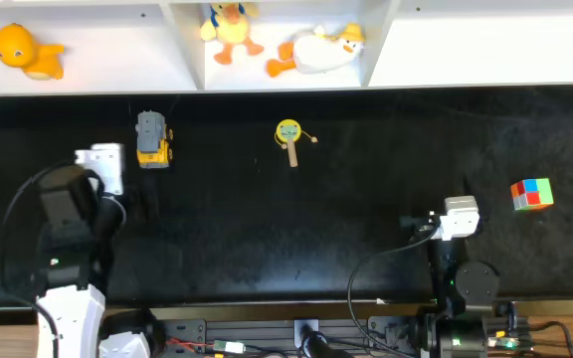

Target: Store Toys

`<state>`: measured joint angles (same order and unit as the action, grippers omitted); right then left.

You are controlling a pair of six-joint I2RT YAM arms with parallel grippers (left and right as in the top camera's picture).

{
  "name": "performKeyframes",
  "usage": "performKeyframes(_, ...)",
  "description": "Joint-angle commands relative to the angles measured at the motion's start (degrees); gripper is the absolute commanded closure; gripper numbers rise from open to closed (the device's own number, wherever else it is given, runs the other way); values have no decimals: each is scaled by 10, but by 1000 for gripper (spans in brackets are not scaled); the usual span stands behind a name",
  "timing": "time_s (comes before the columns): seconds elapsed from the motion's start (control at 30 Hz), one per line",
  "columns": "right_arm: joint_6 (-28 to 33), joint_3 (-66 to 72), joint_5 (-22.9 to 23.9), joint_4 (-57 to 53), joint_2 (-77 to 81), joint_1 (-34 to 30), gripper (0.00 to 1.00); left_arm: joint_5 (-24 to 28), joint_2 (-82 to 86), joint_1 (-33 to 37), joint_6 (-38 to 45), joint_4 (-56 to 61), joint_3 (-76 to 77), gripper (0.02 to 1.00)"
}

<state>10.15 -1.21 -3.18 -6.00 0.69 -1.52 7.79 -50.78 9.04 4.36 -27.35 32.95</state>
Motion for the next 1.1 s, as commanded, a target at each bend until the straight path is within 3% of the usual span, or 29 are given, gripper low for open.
performKeyframes(0.03,-1,3,-1,4,-5,-4,5,12,-20,-28,-19,16,-2,20)
performKeyframes(1.1,-1,3,-1,4,-5,-4,7,7,-236,-33,-49,207,12,18)
